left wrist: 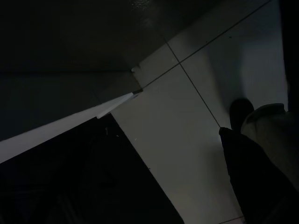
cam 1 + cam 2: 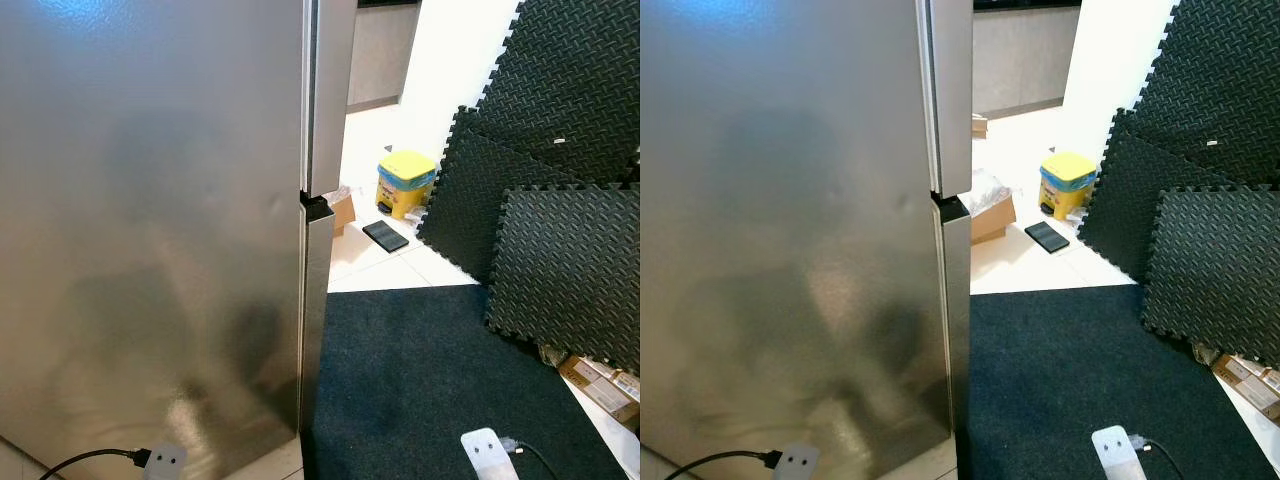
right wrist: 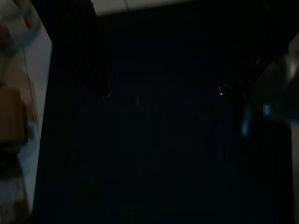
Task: Restocking fridge
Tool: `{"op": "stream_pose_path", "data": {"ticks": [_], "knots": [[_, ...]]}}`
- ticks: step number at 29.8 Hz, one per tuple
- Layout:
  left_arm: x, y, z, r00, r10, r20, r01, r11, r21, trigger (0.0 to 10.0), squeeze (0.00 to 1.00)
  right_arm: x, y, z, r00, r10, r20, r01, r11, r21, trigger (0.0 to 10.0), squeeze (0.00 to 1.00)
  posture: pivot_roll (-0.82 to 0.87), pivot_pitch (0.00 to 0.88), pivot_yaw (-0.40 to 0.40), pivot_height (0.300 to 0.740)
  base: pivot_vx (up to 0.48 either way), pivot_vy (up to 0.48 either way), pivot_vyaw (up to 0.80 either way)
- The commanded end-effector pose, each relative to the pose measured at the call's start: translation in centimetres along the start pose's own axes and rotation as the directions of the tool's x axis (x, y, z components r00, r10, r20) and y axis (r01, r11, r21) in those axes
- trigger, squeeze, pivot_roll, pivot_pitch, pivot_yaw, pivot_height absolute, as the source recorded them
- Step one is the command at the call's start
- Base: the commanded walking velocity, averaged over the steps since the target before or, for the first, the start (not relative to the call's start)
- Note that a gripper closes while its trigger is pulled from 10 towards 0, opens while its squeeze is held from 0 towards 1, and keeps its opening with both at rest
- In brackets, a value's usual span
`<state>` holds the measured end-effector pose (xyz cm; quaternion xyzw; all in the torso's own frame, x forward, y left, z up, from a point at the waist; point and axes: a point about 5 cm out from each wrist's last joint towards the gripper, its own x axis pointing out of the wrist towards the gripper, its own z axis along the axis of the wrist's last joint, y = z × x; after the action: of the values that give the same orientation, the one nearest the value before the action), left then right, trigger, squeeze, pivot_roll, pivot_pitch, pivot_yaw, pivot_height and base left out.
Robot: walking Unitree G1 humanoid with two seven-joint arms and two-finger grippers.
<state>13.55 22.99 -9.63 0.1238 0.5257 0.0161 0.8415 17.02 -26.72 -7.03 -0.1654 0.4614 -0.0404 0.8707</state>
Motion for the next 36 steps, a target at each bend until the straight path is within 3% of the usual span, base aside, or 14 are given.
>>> {"op": "stream_pose_path", "data": {"ticks": [1, 6, 10, 11, 13, 14, 15, 16, 18, 19, 21, 27, 28, 36], "knots": [[0.0, -0.2, -0.3, 1.0, -0.002, -0.011, 0.002, 1.0, 0.011, 10.0, 0.0, 0.2, -1.3, 3.0, 0.99, -0.015, 0.137, 0.006, 0.997, 0.071, 10.0, 0.0, 0.05, 0.0, -0.004, 0.74, 0.0, 0.0, 0.0], [0.0, -0.2, -0.4, 1.0, -0.004, -0.012, 0.004, 1.0, 0.011, 10.0, 0.0, 0.1, -2.6, 6.8, 0.953, 0.009, 0.303, -0.05, 0.991, 0.125, 10.0, 0.0, 0.05, 0.0, -0.002, 0.74, 0.0, 0.0, 0.0], [-0.1, -0.2, -0.5, 1.0, -0.004, -0.016, 0.004, 1.0, 0.013, 10.0, 0.0, -0.7, -4.5, 12.1, 0.852, 0.036, 0.523, -0.179, 0.958, 0.224, 10.0, 0.0, 0.04, 0.0, 0.002, 0.74, 0.0, 0.0, 0.0], [-0.1, -0.2, -0.5, 1.0, -0.004, -0.016, 0.004, 1.0, 0.013, 10.0, 0.0, -0.7, -4.5, 12.1, 0.852, 0.036, 0.523, -0.179, 0.958, 0.224, 10.0, 0.0, 0.04, 0.0, 0.002, 0.74, 0.0, 0.0, 0.0], [-0.1, -0.3, -0.6, 1.0, -0.005, -0.017, 0.005, 1.0, 0.015, 10.0, 0.0, -1.2, -4.8, 14.1, 0.797, 0.068, 0.6, -0.244, 0.945, 0.217, 10.0, 0.0, 0.04, 0.0, 0.002, 0.74, 0.0, 0.0, 0.0], [-0.1, -0.3, -0.6, 1.0, -0.005, -0.017, 0.005, 1.0, 0.015, 10.0, 0.0, -1.2, -4.8, 14.1, 0.797, 0.068, 0.6, -0.244, 0.945, 0.217, 10.0, 0.0, 0.04, 0.0, 0.002, 0.74, 0.0, 0.0, 0.0], [-0.1, -0.3, -0.7, 1.0, -0.006, -0.021, 0.006, 1.0, 0.018, 10.0, 0.0, -2.2, -4.7, 17.5, 0.688, 0.126, 0.714, -0.359, 0.915, 0.184, 10.0, 0.0, 0.05, 0.0, 0.006, 0.74, 0.0, 0.0, 0.0], [-0.1, -0.3, -0.7, 1.0, -0.006, -0.021, 0.006, 1.0, 0.018, 10.0, 0.0, -2.2, -4.7, 17.5, 0.688, 0.126, 0.714, -0.359, 0.915, 0.184, 10.0, 0.0, 0.05, 0.0, 0.006, 0.74, 0.0, 0.0, 0.0], [-0.1, -0.2, -0.9, 1.0, -0.006, -0.023, 0.007, 1.0, 0.021, 10.0, 0.0, -3.4, -4.4, 20.7, 0.57, 0.171, 0.803, -0.448, 0.884, 0.13, 10.0, 0.0, 0.05, 0.0, 0.009, 0.74, 0.0, 0.0, 0.0], [-0.1, -0.2, -0.9, 1.0, -0.006, -0.023, 0.007, 1.0, 0.021, 10.0, 0.0, -3.4, -4.4, 20.7, 0.57, 0.171, 0.803, -0.448, 0.884, 0.13, 10.0, 0.0, 0.05, 0.0, 0.009, 0.74, 0.0, 0.0, 0.0], [-0.2, -0.1, -1.1, 1.0, -0.005, -0.028, 0.006, 1.0, 0.029, 10.0, 0.0, -4.3, -4.1, 22.7, 0.488, 0.202, 0.849, -0.507, 0.857, 0.087, 10.0, 0.0, 0.05, 0.009, 0.02, 0.74, 0.0, 0.0, 0.0], [-0.2, 0.2, -1.4, 0.999, 0.0, -0.036, 0.002, 0.999, 0.043, 10.0, 0.0, -5.3, -3.8, 25.2, 0.42, 0.237, 0.876, -0.532, 0.846, 0.026, 10.0, 0.0, 0.05, 0.016, 0.025, 0.74, 0.0, 0.0, 0.0], [-0.3, 0.4, -1.5, 0.999, 0.004, -0.038, -0.002, 0.999, 0.044, 10.0, 0.0, -5.8, -3.6, 26.5, 0.392, 0.25, 0.885, -0.532, 0.847, -0.004, 10.0, 0.0, 0.06, 0.024, 0.023, 0.74, 0.0, 0.0, 0.0], [-0.3, 0.6, -1.9, 0.999, 0.009, -0.044, -0.007, 0.999, 0.047, 10.0, 0.0, -6.6, -2.9, 28.4, 0.357, 0.312, 0.881, -0.529, 0.844, -0.084, 10.0, 0.0, 0.06, 0.032, 0.027, 0.74, 0.0, 0.0, 0.0]]}}
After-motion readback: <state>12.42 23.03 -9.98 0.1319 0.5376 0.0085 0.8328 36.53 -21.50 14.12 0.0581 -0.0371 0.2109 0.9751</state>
